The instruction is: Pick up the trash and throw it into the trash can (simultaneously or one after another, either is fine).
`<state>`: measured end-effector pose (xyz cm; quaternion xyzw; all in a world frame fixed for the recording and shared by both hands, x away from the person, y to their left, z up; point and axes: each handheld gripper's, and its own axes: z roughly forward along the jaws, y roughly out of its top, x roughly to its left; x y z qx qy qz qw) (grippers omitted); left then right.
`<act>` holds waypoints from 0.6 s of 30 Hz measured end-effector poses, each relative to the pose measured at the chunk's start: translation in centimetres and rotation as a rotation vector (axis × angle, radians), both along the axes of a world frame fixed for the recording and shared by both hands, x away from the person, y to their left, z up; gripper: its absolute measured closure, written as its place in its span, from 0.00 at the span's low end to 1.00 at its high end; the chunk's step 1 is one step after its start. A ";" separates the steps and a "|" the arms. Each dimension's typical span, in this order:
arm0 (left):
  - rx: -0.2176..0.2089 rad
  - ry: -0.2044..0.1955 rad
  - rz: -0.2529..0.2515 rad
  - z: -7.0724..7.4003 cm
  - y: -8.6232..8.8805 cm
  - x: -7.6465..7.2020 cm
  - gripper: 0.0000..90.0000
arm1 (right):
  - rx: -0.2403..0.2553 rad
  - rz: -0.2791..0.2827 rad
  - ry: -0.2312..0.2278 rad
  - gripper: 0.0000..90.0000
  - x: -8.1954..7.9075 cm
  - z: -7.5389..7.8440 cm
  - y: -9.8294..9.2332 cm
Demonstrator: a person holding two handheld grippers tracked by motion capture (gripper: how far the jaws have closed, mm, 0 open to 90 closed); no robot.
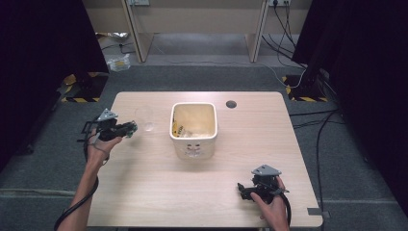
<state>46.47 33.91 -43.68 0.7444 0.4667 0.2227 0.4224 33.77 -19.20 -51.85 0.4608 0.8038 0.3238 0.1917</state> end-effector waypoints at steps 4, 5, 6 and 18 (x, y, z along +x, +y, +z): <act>0.000 -0.011 -0.012 1.3 0.1 -0.7 0.91 | 0.000 0.000 0.000 0.00 0.0 0.0 0.0; -0.007 -0.013 -0.021 1.6 0.0 -0.9 0.91 | 0.000 0.000 0.000 0.00 0.0 0.0 0.0; -0.004 -0.017 -0.031 2.0 -0.1 -1.1 0.91 | 0.000 0.000 0.000 0.00 0.0 0.0 0.0; 0.010 -0.039 -0.058 4.6 -0.5 -2.1 0.91 | 0.000 0.000 0.000 0.00 0.0 0.0 0.0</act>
